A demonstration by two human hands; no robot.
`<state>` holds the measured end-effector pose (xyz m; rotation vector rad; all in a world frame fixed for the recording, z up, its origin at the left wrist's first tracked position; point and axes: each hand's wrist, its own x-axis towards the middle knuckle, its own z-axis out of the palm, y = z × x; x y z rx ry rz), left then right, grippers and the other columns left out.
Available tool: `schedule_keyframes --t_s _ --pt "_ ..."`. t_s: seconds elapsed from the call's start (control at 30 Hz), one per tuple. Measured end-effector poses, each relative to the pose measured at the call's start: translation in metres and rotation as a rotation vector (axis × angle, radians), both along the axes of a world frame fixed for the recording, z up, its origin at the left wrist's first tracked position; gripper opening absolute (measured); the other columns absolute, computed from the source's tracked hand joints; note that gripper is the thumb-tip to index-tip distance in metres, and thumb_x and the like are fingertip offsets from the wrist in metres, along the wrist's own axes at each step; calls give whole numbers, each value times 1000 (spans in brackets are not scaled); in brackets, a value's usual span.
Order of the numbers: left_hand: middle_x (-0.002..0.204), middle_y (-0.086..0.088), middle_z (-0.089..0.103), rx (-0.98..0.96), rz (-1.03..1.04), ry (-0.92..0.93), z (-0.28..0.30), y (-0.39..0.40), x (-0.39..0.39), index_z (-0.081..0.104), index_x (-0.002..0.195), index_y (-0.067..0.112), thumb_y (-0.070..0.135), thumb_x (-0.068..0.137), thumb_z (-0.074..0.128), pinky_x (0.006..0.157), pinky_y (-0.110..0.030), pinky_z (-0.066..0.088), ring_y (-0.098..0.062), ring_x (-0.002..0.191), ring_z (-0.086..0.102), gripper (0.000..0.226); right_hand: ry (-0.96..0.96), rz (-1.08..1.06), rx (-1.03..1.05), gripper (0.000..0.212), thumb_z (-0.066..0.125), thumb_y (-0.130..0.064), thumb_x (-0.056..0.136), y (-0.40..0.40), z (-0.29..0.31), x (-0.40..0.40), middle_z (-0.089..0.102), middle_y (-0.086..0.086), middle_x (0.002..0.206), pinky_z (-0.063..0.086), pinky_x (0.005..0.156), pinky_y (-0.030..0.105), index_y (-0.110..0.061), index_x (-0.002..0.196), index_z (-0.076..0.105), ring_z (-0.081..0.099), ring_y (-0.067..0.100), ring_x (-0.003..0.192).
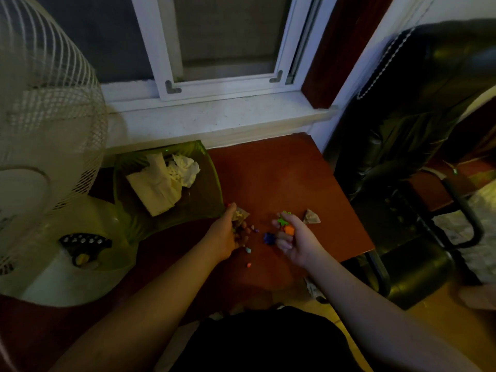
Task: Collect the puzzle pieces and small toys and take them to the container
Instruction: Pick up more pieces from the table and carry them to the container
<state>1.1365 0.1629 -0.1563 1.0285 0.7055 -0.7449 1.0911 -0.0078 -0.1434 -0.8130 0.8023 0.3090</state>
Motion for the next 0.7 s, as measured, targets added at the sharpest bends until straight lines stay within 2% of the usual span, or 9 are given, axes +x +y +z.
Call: schedule_keyframes --t_s 0.1,0.17,0.33,0.43,0.5,0.57,0.7 --pt "67 -5 55 -104 39 -27 0 -5 2 60 84 12 50 91 56 64 -30 47 -18 65 56 39 -56 -82 57 13 54 -24 94 -6 2 -4 59 4 74 18 36 16 -11 94 53 29 4 34" --pt "68 -6 55 -159 43 -31 0 -10 2 59 80 10 42 91 58 63 -28 47 -18 65 56 34 -83 -134 74 14 53 -24 95 -11 4 -8 57 3 72 17 36 16 -11 90 52 29 3 34" --pt "65 -5 53 -156 -56 -52 4 -28 1 54 72 12 24 92 58 39 -19 37 -13 52 50 24 -129 -250 92 12 52 -23 95 -28 11 -21 50 3 72 16 37 16 -12 90 53 29 3 34" --pt "59 -4 54 -124 -161 -88 4 -41 -3 56 71 11 24 93 55 36 -19 31 -11 42 46 25 -129 -313 90 14 53 -25 94 -43 9 -33 52 1 64 17 37 17 -11 95 48 29 3 35" --pt "61 -1 53 -85 -254 -120 3 -50 -6 59 81 14 25 94 53 37 -20 32 -10 43 44 18 -138 -343 89 17 53 -26 94 -54 7 -44 53 0 61 16 38 17 -11 98 46 29 4 36" --pt "68 0 50 -39 -348 -183 5 -60 -10 64 93 19 25 96 51 39 -20 32 -10 47 43 14 -162 -391 94 16 53 -25 94 -66 7 -56 54 1 66 16 39 17 -11 99 47 30 4 37" --pt "83 0 56 -9 -457 -275 17 -83 -21 66 111 25 28 97 52 42 -20 35 -12 61 53 20 -204 -477 108 13 56 -23 91 -88 8 -80 52 2 71 19 37 16 -11 96 51 31 4 37"
